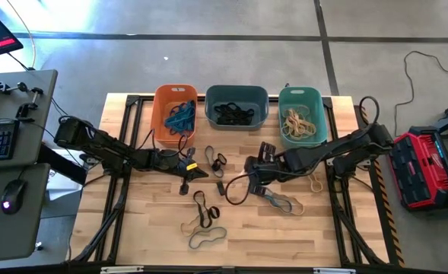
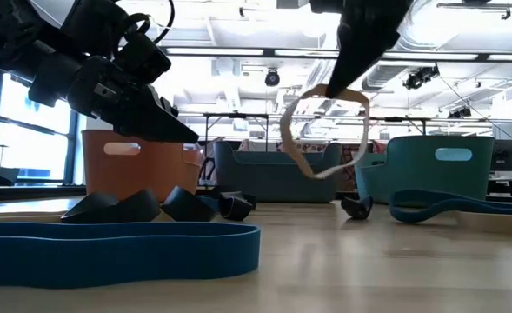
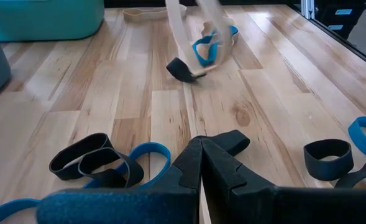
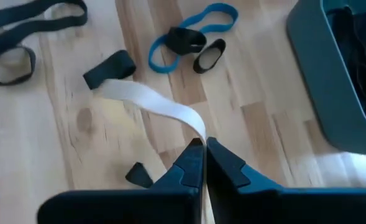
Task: Sort rubber bands into baskets
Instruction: Put the brown rubber band into the green bin
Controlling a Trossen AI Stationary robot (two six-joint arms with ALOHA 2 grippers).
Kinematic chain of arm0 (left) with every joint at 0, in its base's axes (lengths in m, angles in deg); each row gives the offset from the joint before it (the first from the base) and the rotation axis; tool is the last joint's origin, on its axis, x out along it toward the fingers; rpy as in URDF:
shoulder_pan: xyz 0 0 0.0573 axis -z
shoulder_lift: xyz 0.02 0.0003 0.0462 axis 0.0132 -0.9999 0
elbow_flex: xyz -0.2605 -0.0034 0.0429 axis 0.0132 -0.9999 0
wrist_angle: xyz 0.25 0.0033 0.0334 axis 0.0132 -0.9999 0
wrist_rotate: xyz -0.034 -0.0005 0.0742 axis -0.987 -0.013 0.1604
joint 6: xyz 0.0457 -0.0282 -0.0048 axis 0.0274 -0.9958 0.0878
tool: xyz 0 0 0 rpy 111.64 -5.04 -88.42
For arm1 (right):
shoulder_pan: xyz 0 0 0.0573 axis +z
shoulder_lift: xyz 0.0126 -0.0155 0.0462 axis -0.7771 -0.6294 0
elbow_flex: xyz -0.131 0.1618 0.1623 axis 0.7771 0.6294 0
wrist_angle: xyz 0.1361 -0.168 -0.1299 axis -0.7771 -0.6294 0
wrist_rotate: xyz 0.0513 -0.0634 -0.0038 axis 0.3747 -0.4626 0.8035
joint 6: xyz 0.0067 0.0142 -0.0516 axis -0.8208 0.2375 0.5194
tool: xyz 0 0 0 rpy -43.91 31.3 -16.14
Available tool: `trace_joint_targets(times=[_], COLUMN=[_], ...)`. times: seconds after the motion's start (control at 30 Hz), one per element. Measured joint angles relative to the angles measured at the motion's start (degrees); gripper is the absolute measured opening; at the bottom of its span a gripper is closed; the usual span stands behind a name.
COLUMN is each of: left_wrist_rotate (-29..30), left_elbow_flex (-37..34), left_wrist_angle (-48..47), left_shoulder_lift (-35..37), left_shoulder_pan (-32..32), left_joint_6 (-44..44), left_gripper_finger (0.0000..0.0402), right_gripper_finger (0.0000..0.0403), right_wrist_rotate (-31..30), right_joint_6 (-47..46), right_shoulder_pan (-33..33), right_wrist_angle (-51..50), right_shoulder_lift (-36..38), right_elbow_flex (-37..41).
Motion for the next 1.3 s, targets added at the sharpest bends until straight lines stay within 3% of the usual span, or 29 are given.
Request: trace_joint_targets(times=[0.43,0.83,1.07,1.3], left_wrist_rotate=[0.0,0.0,0.0,0.0], left_elbow_flex=[0.0,0.0,0.0,0.0], left_wrist_angle=[0.0,0.0,0.1,0.1], left_shoulder_lift=[0.0,0.0,0.0,0.0], left_shoulder_pan=[0.0,-0.1,-0.1,-0.1], left_joint_6=[0.0,0.4,0.4,0.5], left_gripper_finger=[0.0,0.0,0.0,0.0], right_gripper_finger=[0.0,0.0,0.0,0.0], right_wrist_rotate=[-6.9,-13.2,-16.8,-14.6], right_joint_6=[-5.2,-9.7,-13.7,-8.3], right_shoulder_pan=[-6.5,-14.7,-23.2,-34.8], right_wrist_angle=[-11.9,-24.5,-31.3,-31.6], right_shoulder_lift=[0.9,13.3,18.6,18.8], right_elbow_flex=[-5.2,-5.9,-5.4,-5.4])
